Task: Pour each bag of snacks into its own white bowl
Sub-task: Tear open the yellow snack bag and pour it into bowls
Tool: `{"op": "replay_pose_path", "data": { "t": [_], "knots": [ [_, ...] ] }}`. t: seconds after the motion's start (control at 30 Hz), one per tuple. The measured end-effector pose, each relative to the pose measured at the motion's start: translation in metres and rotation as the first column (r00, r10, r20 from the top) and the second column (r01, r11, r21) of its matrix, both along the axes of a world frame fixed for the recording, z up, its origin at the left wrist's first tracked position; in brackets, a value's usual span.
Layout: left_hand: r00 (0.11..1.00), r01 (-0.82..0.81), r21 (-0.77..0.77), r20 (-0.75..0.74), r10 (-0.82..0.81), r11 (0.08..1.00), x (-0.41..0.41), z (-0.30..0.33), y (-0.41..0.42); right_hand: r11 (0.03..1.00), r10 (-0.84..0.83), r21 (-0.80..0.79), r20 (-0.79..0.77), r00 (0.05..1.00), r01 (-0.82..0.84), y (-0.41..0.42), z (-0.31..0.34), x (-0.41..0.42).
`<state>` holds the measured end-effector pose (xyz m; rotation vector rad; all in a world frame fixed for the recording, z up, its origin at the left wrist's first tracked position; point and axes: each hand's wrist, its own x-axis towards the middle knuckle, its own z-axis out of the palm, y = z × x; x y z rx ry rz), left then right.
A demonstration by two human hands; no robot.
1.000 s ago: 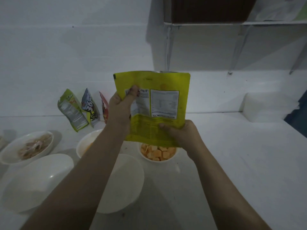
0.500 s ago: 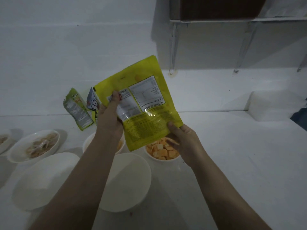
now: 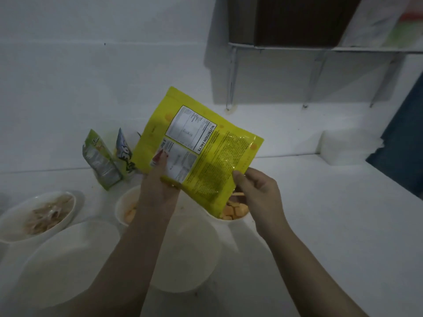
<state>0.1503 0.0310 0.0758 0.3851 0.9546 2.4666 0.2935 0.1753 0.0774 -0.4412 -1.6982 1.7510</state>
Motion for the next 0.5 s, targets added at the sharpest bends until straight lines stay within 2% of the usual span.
{"op": "replay_pose_path", "data": {
  "t": [0.17,0.3,0.4,0.5],
  "knots": [
    [0.988,0.156,-0.085,0.012,-0.156,0.984,0.03,0.016,-0.003,0.993,-0.118,-0.034,-0.051,0.992,0.117,-0.022,0.014,0.037],
    [0.989,0.131,-0.214,-0.042,-0.143,0.968,0.049,0.014,-0.002,0.961,-0.272,-0.07,-0.083,0.959,0.267,-0.038,0.012,0.074],
    [0.977,0.203,-0.201,0.105,-0.185,0.958,0.068,0.007,-0.001,0.91,-0.41,-0.106,-0.1,0.907,0.4,-0.051,0.007,0.107],
    [0.92,0.36,-0.152,0.223,-0.323,0.92,0.095,0.0,-0.008,0.849,-0.526,-0.112,-0.092,0.845,0.516,-0.067,-0.002,0.144]
  ]
}}
